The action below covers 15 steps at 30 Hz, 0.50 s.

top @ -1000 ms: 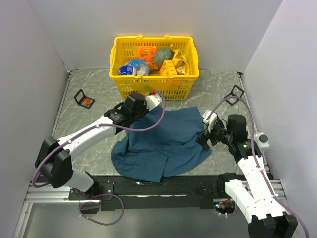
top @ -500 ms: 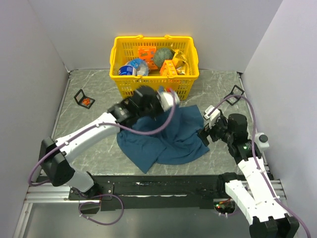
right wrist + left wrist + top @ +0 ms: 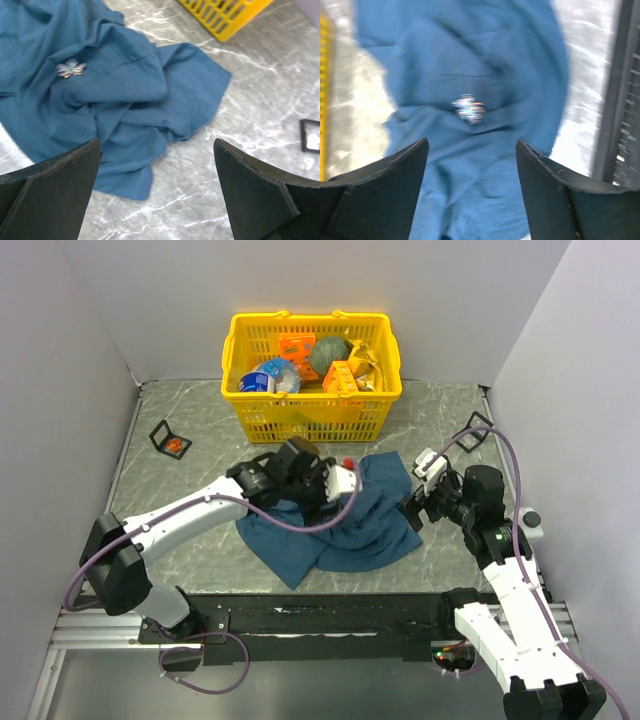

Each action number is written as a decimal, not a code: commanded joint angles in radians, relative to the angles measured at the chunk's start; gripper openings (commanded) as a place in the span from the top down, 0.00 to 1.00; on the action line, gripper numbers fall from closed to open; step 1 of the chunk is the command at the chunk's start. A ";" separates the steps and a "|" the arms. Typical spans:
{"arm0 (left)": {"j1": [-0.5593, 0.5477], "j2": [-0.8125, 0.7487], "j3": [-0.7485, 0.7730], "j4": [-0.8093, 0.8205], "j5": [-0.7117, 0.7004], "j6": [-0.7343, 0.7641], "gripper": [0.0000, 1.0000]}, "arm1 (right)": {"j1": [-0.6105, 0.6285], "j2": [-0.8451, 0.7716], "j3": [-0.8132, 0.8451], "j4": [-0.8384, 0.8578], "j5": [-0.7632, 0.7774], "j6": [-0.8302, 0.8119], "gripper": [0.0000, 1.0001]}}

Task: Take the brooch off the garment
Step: Adjust the clothes at the center of the board.

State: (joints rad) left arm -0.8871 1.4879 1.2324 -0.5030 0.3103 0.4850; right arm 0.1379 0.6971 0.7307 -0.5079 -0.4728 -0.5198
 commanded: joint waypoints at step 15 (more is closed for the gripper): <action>0.048 0.290 0.102 0.159 -0.051 0.015 0.24 | -0.044 -0.048 -0.022 0.051 -0.035 0.018 0.00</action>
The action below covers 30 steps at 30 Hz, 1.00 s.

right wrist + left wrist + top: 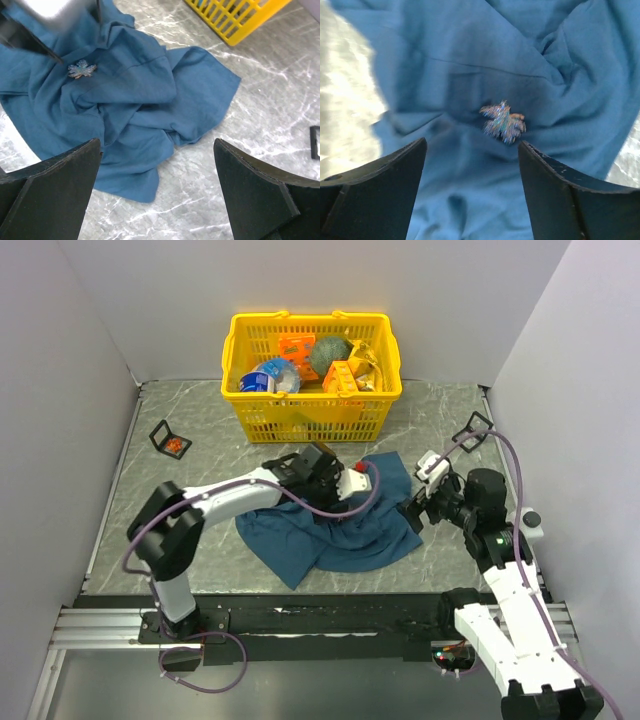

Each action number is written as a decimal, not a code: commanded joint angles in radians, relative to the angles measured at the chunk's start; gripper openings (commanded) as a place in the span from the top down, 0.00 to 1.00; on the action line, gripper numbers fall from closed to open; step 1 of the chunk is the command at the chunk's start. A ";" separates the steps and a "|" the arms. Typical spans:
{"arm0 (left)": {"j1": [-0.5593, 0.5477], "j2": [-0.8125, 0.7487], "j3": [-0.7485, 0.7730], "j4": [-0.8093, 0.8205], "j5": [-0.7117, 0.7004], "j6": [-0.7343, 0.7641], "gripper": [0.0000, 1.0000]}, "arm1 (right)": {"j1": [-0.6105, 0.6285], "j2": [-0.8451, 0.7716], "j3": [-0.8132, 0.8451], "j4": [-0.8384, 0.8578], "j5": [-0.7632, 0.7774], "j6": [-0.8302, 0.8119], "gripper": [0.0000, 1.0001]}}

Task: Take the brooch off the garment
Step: Adjust the clothes at the center of the board.

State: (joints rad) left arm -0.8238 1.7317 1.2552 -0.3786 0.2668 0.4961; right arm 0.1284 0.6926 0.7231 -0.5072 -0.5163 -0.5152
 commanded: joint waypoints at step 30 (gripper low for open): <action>0.020 -0.124 -0.102 0.092 -0.138 -0.154 0.50 | -0.095 -0.057 -0.011 0.007 -0.128 0.007 0.00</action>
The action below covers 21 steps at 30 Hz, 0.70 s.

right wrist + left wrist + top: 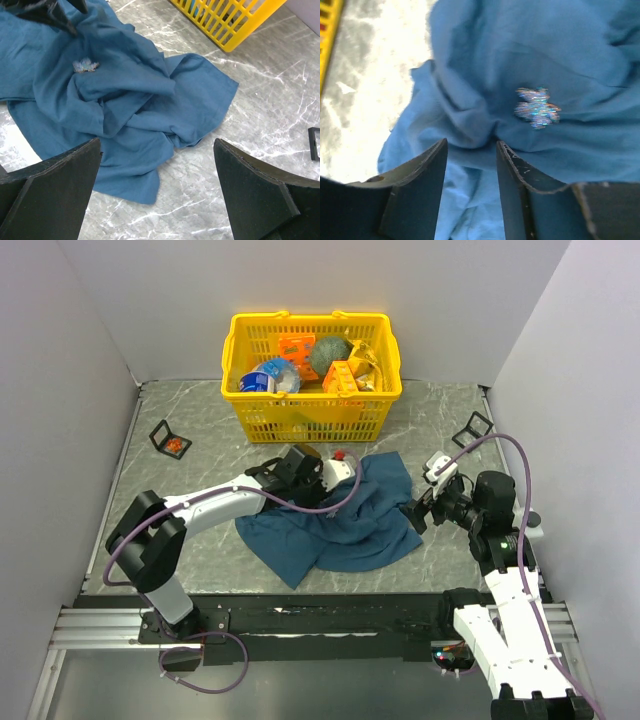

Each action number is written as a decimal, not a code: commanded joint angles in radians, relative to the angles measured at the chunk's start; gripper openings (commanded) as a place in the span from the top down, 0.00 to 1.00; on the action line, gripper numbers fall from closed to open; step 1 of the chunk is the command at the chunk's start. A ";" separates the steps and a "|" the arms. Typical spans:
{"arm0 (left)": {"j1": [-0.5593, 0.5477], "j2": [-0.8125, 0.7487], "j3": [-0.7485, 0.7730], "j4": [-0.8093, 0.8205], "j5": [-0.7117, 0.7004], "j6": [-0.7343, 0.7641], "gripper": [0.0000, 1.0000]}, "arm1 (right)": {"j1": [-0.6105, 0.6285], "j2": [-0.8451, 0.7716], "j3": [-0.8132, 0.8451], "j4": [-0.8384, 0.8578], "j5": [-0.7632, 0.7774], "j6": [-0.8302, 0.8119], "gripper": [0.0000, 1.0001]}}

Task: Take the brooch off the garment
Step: Adjust the clothes at the center of the board.

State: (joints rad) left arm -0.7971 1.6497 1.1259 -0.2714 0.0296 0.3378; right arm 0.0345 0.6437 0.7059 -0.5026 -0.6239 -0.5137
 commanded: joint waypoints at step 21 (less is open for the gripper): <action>-0.102 0.191 0.163 -0.098 0.087 -0.008 0.54 | -0.002 -0.012 -0.003 0.003 -0.016 0.001 0.00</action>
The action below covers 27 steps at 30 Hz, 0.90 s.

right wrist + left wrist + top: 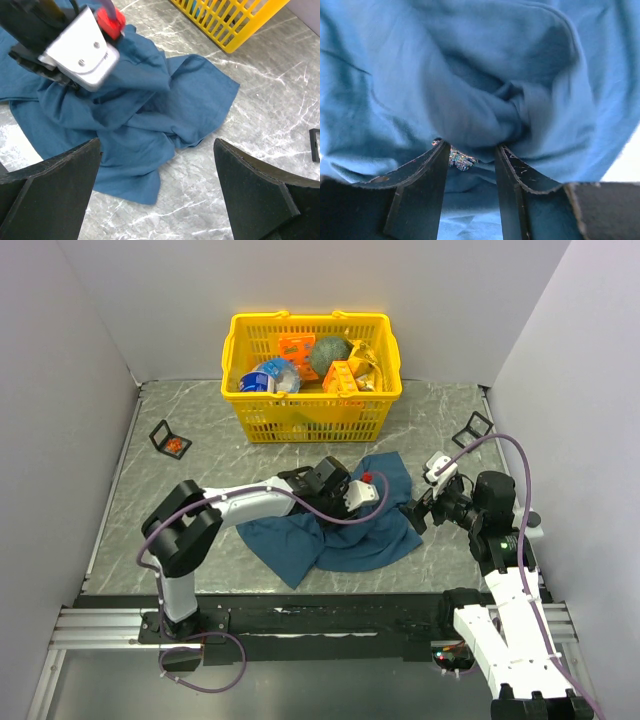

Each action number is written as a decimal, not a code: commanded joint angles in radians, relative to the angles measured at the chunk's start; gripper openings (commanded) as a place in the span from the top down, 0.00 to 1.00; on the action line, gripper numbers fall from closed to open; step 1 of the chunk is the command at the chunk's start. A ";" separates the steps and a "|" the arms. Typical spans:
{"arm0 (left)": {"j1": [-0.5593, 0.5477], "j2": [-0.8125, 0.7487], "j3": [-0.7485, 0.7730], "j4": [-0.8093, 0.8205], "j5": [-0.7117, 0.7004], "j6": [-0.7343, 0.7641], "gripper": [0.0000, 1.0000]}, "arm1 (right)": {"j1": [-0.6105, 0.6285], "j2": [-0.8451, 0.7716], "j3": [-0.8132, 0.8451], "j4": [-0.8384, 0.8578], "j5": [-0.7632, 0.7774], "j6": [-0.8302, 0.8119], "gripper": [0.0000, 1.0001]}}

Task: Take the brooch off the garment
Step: Adjust the clothes at the center of the board.

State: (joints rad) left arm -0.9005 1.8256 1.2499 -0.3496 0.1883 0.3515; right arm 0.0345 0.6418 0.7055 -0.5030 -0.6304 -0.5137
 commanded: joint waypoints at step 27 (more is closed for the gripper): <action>0.077 -0.046 -0.056 -0.003 0.151 0.072 0.58 | -0.004 -0.004 -0.003 -0.003 -0.018 -0.005 0.00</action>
State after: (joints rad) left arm -0.8074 1.7355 1.1717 -0.3241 0.2806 0.3851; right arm 0.0345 0.6426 0.7044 -0.5102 -0.6357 -0.5144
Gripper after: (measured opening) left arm 0.429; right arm 0.998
